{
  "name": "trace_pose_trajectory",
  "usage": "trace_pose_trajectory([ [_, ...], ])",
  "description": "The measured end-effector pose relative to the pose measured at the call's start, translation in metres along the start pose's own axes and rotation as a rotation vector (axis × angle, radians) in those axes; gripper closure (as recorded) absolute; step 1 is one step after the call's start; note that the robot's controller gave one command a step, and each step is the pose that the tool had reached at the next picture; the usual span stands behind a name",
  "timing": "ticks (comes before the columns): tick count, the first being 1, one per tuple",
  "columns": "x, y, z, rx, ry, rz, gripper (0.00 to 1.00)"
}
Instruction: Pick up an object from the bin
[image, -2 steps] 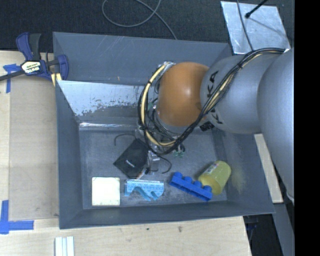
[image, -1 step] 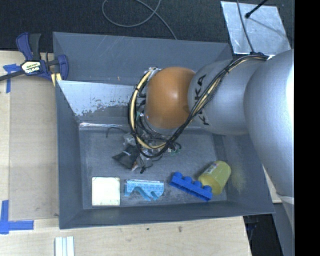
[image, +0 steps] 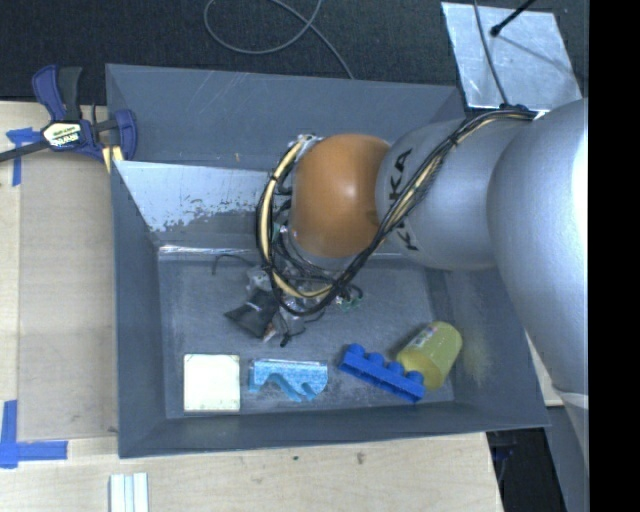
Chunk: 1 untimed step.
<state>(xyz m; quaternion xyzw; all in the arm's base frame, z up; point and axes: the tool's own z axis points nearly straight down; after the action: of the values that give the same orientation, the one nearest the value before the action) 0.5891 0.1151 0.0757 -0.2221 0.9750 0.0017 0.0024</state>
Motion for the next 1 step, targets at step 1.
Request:
trace_pose_trajectory([
  [1, -0.0023, 0.0012, -0.0440, 0.000, 0.004, -0.008, 1.00],
])
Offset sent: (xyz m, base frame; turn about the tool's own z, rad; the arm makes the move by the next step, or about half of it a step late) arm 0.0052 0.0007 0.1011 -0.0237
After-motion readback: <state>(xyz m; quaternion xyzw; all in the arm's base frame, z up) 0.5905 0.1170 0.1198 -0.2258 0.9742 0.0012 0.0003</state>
